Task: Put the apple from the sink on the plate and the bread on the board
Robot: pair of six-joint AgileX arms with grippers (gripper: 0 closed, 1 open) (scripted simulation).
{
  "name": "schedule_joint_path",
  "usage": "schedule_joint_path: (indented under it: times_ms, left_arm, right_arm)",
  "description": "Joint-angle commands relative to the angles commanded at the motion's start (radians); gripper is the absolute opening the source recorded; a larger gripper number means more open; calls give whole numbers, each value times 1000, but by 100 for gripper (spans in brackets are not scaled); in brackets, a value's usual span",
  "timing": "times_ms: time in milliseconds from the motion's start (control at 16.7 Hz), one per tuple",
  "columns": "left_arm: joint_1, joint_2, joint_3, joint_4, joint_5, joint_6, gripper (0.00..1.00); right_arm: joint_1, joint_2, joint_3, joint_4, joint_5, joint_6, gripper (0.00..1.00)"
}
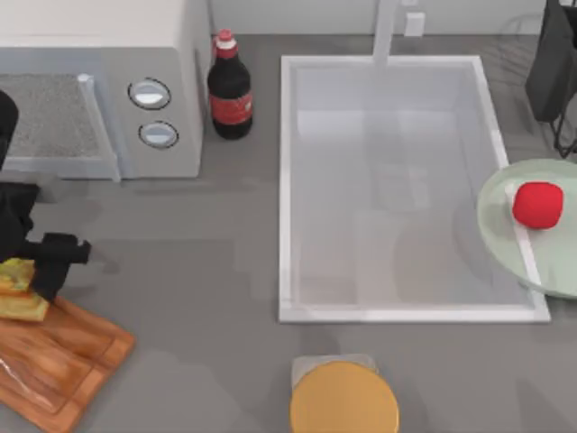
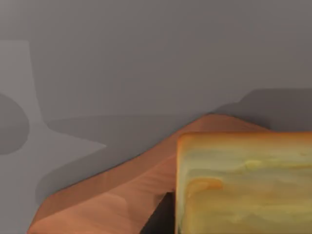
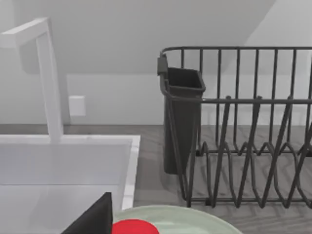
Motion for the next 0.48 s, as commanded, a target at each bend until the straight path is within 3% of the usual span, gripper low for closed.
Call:
schedule_joint_path:
  times_ms: [480]
  left_arm:
    - [-3, -34, 72, -100, 7, -3, 0]
  right_arm:
    - [0, 0, 0, 0, 0, 0, 100]
